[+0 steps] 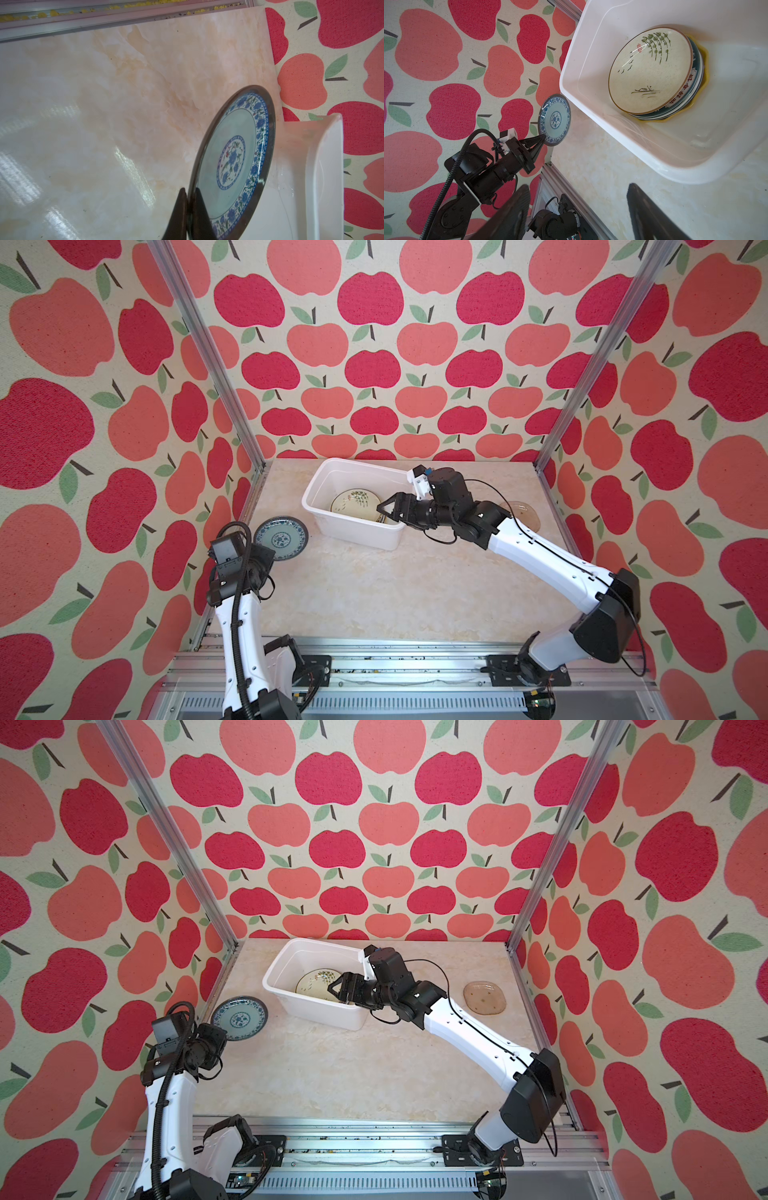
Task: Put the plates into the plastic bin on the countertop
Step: 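Grip the blue floral plate rim with the left gripper and tilt it up, then lift the blue plate toward the bin with the left gripper while the right gripper waits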
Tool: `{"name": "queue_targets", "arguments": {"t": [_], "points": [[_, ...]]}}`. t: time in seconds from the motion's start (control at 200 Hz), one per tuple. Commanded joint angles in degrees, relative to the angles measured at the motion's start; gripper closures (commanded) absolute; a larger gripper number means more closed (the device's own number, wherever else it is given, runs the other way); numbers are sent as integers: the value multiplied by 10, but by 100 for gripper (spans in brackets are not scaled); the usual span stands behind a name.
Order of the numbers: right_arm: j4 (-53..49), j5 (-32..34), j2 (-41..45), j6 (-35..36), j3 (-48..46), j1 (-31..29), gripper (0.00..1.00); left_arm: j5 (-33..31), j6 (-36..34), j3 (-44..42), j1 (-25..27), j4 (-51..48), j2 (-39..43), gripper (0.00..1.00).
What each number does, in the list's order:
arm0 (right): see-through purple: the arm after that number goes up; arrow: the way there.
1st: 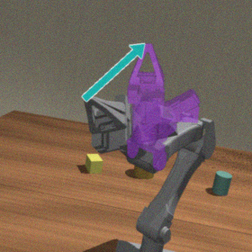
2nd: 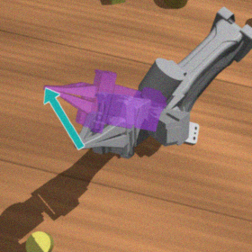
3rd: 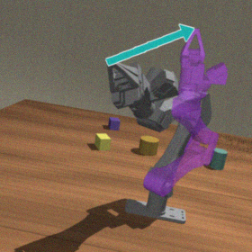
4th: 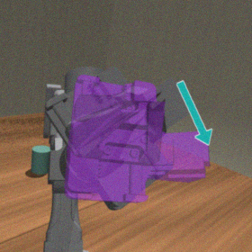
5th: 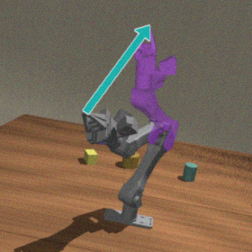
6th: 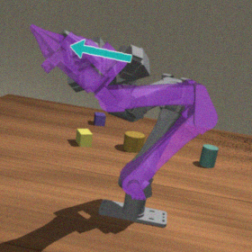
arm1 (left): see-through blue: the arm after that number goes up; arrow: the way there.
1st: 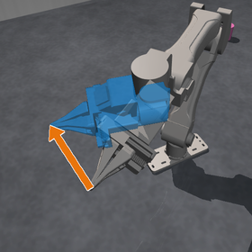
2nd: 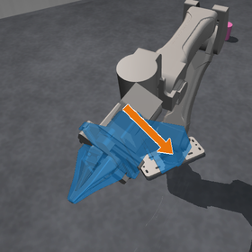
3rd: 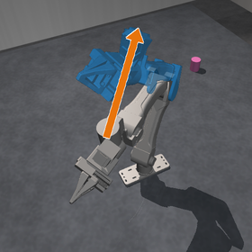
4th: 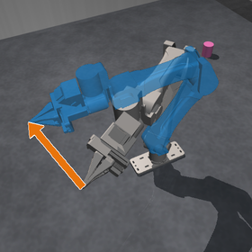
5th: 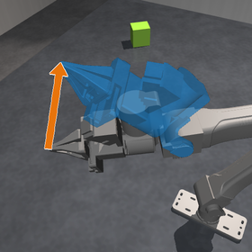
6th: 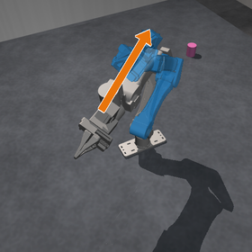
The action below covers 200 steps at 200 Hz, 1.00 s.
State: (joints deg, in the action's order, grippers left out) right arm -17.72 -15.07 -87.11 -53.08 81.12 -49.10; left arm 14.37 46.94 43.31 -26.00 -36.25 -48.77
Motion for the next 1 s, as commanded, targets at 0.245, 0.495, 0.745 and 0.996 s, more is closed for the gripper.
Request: {"name": "queue_targets", "arguments": {"t": [0.245, 0.495, 0.745, 0.996], "points": [[-45, -56, 15, 37, 69, 17, 24, 60, 37, 98, 38, -16, 2, 100], [-94, -141, 8, 58, 123, 81, 24, 59, 19, 178, 94, -37, -19, 100], [-87, -209, 4, 47, 121, 116, 26, 117, 0, 222, 173, -35, -59, 100], [-139, -243, -6, 79, 128, 129, 29, 182, -26, 259, 246, -40, -107, 100]]}}
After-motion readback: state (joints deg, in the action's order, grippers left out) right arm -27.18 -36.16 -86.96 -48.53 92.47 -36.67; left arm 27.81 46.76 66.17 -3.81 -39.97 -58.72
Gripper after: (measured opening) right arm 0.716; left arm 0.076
